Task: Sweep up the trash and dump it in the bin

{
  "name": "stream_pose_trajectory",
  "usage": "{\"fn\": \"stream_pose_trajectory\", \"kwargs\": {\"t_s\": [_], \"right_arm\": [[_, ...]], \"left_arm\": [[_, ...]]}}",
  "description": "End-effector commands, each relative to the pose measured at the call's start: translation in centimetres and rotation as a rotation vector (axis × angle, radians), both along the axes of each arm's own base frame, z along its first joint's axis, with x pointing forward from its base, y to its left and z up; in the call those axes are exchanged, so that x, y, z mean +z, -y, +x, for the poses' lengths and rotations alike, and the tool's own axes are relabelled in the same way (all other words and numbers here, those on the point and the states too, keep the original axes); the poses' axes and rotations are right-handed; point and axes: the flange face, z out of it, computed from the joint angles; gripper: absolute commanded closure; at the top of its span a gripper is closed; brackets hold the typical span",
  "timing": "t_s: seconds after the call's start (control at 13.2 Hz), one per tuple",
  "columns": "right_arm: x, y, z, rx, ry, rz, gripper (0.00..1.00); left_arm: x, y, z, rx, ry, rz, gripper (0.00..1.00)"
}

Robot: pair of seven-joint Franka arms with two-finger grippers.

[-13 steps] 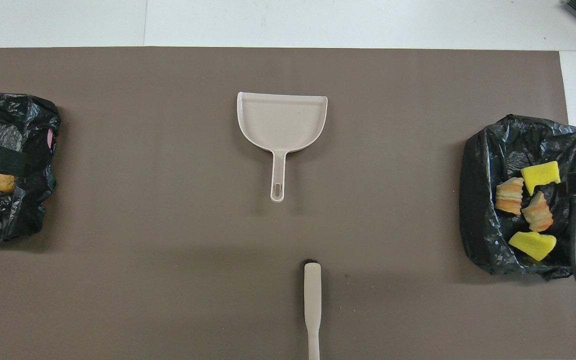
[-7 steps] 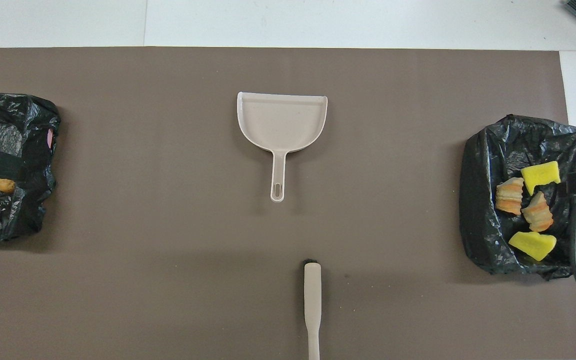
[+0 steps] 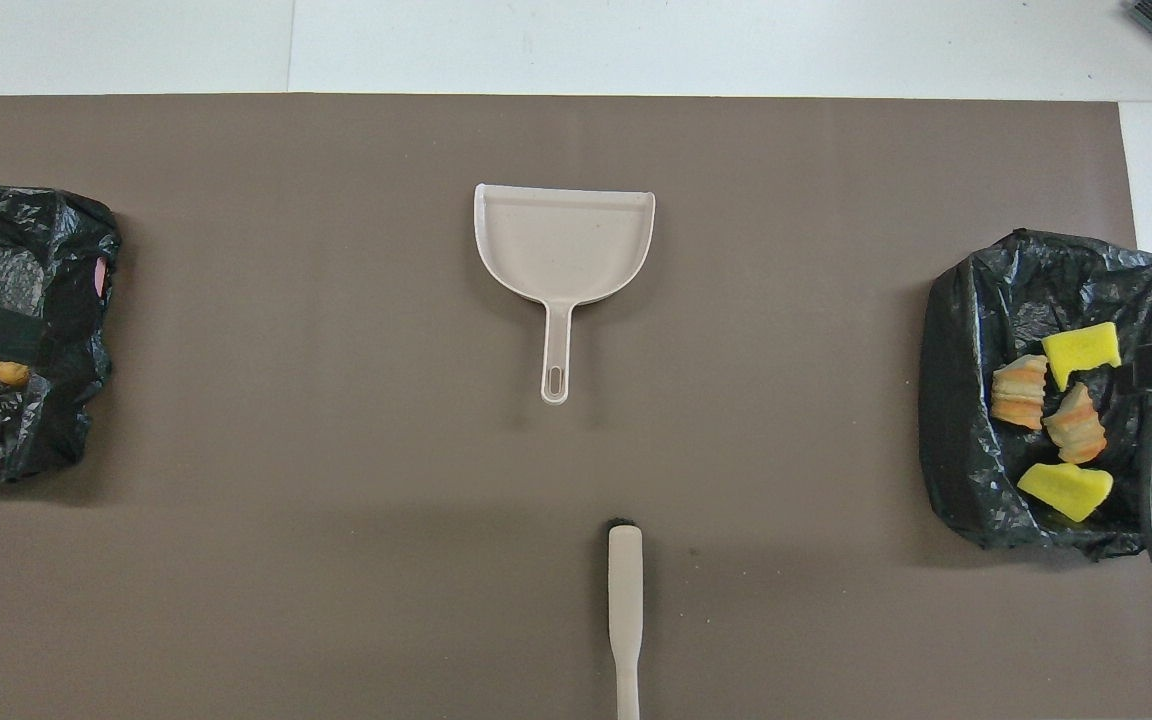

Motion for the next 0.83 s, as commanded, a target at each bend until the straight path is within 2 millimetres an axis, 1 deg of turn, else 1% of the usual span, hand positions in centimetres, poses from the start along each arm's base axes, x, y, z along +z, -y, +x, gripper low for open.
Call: {"fn": "stream_pose_trajectory", "kwargs": {"t_s": [0.0, 0.23, 0.46, 0.76], "right_arm": [[0.30, 0.18, -0.25, 0.017, 0.008, 0.020, 0.00], [0.30, 0.20, -0.25, 0.017, 0.008, 0.019, 0.00], [0.30, 0.20, -0.25, 0.017, 0.008, 0.019, 0.00], [0.30, 0.18, -0.25, 0.017, 0.008, 0.020, 0.00]], "left_arm": [[-0.15, -0.59, -0.87, -0.002, 0.017, -0.014, 0.00], [-0.08, -0.68, -0.86, -0.001, 0.018, -0.014, 0.00], [-0.08, -1.32, -0.82, 0.010, 0.018, -0.014, 0.00], [-0.08, -1.32, -0.82, 0.010, 0.018, -0.014, 0.00]]}}
